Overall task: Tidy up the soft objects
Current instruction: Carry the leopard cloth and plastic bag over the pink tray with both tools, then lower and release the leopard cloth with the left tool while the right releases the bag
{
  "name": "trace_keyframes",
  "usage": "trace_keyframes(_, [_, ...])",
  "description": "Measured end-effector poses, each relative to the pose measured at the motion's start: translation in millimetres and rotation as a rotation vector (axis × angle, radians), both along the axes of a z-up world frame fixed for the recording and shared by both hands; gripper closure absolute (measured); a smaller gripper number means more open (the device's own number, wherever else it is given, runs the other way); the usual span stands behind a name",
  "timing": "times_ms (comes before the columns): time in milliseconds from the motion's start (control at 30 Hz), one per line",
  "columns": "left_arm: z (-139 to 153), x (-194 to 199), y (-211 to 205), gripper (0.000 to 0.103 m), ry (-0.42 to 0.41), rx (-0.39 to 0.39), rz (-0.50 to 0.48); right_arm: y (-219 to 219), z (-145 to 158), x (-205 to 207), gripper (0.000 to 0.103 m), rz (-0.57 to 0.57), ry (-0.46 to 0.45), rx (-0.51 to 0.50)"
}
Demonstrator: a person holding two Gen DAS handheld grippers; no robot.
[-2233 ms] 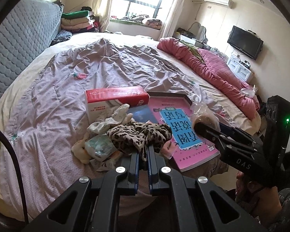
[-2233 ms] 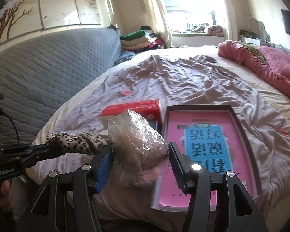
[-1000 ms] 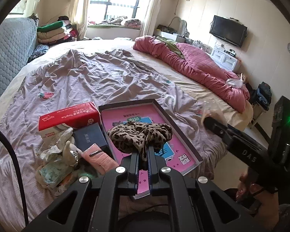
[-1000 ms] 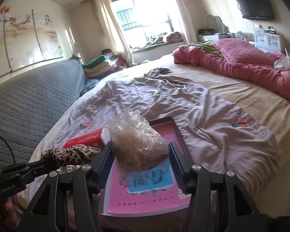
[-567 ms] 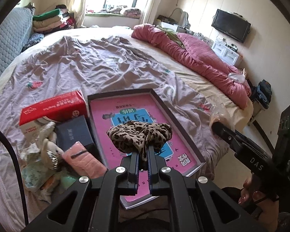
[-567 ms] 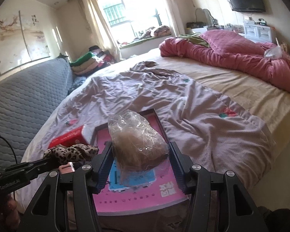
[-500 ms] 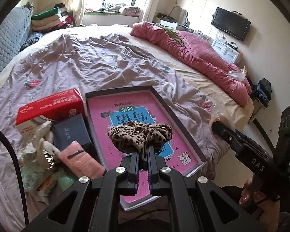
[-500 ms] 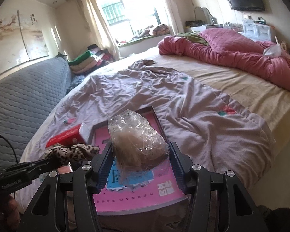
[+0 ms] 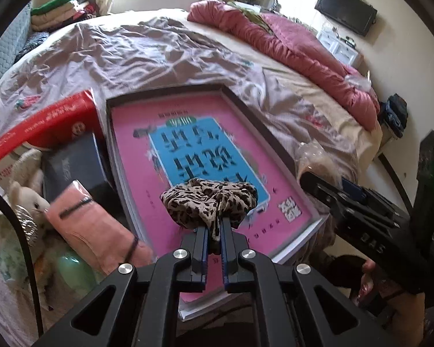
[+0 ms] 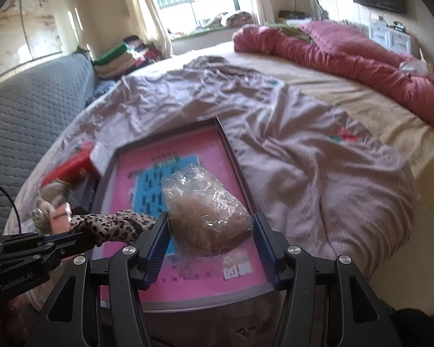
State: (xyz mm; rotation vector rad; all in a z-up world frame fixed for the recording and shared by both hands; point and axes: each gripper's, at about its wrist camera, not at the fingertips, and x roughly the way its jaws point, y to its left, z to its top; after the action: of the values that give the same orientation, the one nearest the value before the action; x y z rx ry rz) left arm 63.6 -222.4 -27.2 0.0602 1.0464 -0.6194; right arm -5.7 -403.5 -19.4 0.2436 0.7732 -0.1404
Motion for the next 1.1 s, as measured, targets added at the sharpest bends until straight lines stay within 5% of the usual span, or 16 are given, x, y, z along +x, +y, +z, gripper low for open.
trace_keyframes(533, [-28.5, -10.4, 0.4, 0.096, 0.081, 0.091, -0.066, 10.2, -32.8, 12.3, 0.044, -0.006, 0.130, -0.074])
trace_keyframes(1100, [-34.3, -19.8, -0.9, 0.095, 0.117, 0.066, -0.107, 10.2, -39.1, 12.3, 0.044, -0.022, 0.148, -0.100])
